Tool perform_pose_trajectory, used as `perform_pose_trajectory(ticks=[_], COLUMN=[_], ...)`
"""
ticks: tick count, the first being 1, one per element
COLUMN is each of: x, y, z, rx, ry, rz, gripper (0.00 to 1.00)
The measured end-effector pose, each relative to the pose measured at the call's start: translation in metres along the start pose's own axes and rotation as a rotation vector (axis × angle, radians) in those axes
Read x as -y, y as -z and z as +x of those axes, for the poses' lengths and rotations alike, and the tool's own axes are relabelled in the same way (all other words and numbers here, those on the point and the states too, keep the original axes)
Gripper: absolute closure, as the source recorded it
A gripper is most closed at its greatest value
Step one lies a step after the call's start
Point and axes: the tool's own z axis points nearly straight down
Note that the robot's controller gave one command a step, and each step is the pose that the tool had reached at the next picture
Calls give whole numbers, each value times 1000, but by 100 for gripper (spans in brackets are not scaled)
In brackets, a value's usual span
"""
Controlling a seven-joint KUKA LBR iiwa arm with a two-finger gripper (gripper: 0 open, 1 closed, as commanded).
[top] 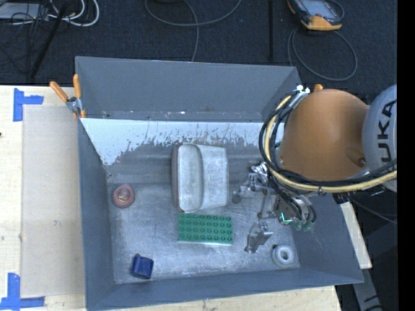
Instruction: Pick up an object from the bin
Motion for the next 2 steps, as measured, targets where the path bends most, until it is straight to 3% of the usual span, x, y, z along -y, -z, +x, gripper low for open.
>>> perform_pose_trajectory(ticks=[1,2], x=[-23,-23], y=[-154,-154], z=[-32,-33], rx=[17,20], ry=[-115,-117], rz=[-1,-2], gripper=[0,100])
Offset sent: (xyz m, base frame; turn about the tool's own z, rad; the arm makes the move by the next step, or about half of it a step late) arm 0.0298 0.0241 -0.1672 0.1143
